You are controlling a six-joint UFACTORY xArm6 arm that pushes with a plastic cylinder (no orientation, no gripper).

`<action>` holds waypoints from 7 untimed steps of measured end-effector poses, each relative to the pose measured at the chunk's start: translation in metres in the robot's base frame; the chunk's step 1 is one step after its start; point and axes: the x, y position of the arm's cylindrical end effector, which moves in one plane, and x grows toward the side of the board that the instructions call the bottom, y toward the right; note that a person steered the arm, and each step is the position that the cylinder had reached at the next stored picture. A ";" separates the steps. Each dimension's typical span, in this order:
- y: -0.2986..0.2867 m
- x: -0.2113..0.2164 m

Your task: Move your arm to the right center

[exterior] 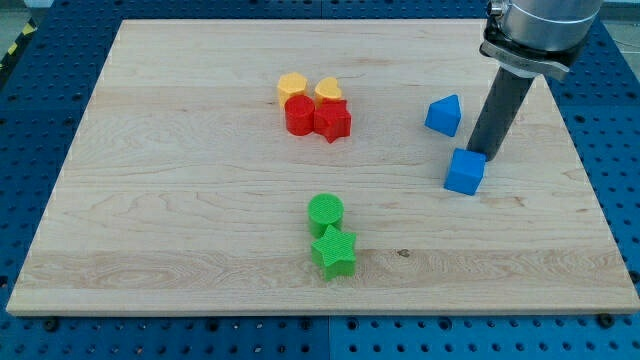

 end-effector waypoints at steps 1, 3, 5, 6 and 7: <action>0.002 0.000; 0.010 0.000; 0.016 0.000; 0.018 0.000; 0.022 0.000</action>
